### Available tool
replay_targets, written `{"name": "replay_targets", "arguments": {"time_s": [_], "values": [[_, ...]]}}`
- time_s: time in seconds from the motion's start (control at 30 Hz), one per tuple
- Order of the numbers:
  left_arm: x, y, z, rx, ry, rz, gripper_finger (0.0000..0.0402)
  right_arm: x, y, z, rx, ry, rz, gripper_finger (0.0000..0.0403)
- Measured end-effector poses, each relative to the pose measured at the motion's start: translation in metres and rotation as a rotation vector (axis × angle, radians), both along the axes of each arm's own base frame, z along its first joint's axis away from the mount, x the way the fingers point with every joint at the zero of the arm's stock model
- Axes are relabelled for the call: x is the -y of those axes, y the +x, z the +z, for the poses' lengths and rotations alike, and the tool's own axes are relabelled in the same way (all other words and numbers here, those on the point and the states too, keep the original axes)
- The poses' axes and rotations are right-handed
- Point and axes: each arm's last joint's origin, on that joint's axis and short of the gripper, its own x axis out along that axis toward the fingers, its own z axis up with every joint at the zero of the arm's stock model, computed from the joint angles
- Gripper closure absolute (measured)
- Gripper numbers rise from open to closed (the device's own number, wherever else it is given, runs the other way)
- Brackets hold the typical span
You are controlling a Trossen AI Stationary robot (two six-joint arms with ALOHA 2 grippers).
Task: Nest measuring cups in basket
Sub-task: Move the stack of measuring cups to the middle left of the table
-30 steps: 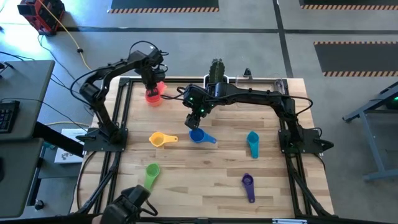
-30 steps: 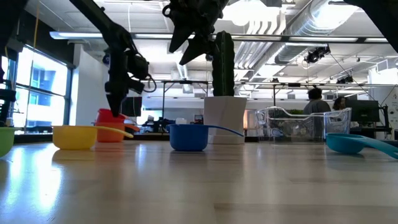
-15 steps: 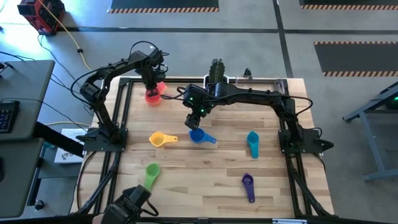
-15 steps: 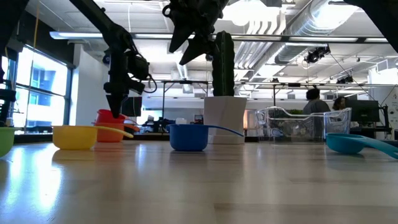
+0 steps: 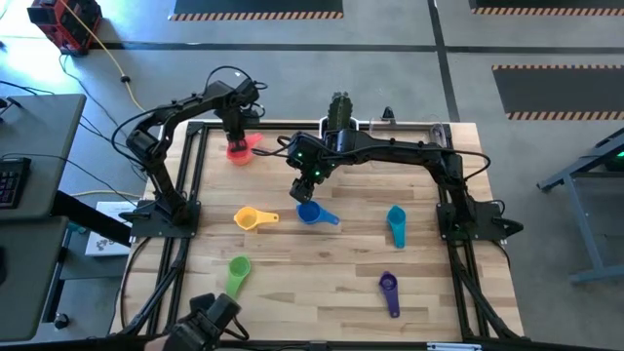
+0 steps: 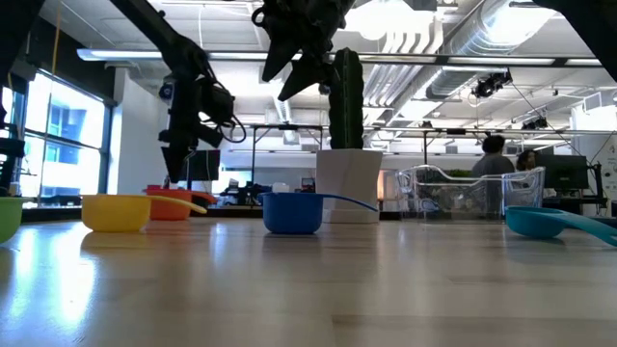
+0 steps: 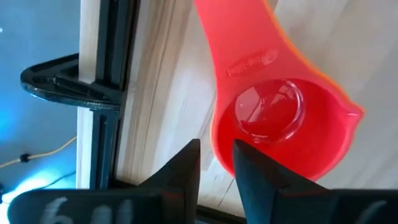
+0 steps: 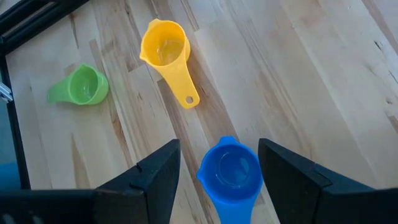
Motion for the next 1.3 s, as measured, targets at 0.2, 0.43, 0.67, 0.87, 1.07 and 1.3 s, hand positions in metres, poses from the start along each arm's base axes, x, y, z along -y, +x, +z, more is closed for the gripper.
{"name": "replay_targets", "arguments": {"time_s": [0.2, 0.43, 0.67, 0.87, 1.07, 1.3], "values": [[0.009, 0.011, 0.0, 0.011, -0.015, -0.003, 0.0312, 0.0, 0.0, 0.0, 0.0, 0.002, -0.002, 0.0196], [0.023, 0.019, -0.008, 0.036, -0.061, 0.094, 0.0312, -0.001, 0.0, 0.0, -0.002, 0.014, -0.016, 0.0196], [0.028, 0.022, -0.013, 0.039, -0.056, 0.179, 0.0312, -0.001, 0.0, 0.0, -0.002, 0.02, -0.021, 0.0196], [0.026, 0.023, -0.013, 0.062, -0.029, 0.233, 0.0312, -0.001, 0.0, 0.0, -0.002, 0.02, -0.021, 0.0196], [0.024, 0.022, -0.013, 0.025, 0.038, 0.277, 0.0312, -0.001, 0.0, 0.0, -0.002, 0.02, -0.021, 0.0196], [0.029, 0.024, -0.018, 0.025, 0.02, 0.292, 0.0312, -0.001, 0.0, 0.0, -0.002, 0.02, -0.021, 0.0196]]}}
